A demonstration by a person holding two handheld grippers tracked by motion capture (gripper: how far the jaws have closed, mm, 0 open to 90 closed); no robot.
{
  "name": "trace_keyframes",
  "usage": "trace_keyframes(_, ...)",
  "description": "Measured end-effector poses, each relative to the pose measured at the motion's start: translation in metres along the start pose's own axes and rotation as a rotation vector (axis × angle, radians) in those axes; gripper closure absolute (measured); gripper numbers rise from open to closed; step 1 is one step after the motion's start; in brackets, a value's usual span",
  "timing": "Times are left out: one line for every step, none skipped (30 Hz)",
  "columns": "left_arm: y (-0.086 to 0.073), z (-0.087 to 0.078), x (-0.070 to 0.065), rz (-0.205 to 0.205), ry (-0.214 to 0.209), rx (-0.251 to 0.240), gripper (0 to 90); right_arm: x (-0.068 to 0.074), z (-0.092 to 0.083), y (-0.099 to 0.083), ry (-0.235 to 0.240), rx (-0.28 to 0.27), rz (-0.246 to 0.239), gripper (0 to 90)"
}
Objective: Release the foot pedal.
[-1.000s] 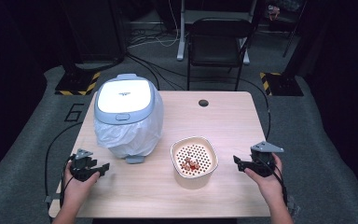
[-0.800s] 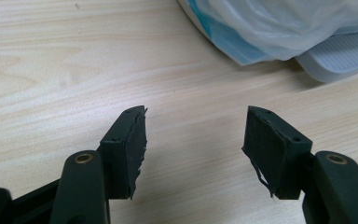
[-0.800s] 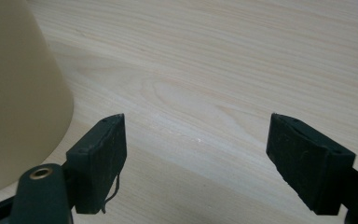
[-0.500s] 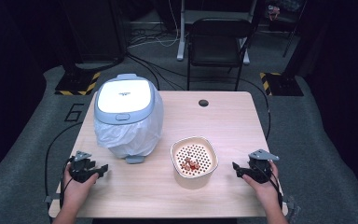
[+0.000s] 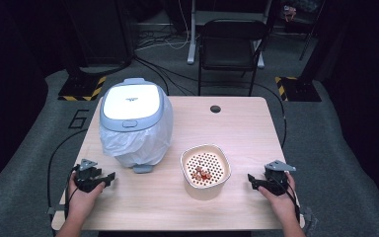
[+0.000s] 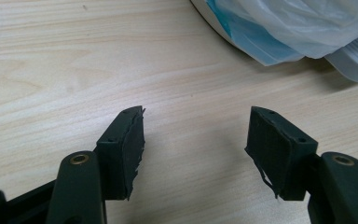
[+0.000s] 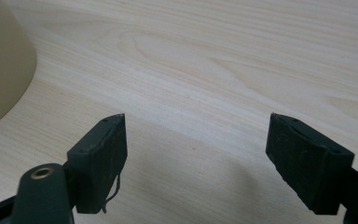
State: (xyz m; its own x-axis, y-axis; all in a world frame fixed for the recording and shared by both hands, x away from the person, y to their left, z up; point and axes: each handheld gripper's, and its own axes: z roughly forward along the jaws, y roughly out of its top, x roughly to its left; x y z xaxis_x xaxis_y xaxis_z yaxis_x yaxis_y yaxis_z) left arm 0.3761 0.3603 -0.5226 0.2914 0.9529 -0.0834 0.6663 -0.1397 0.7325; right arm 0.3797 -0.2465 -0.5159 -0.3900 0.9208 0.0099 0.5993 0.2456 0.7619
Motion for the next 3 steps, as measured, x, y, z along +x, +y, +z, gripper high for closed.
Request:
trace_keyframes(-0.0005, 0.0018, -0.0014, -0.003, -0.004, -0.019, 36.5, 0.0003, 0.0012, -0.0004, 0.002, 0.004, -0.001, 20.0)
trace_keyframes(-0.0007, 0.0028, -0.0028, -0.007, -0.012, -0.022, 36.5, 0.0013, 0.0021, -0.0008, 0.004, 0.010, 0.003, 20.0)
trace_keyframes(-0.0008, 0.0035, -0.0035, 0.006, -0.018, -0.023, 35.7, 0.0015, 0.0039, -0.0009, 0.003, 0.011, -0.005, 19.8)
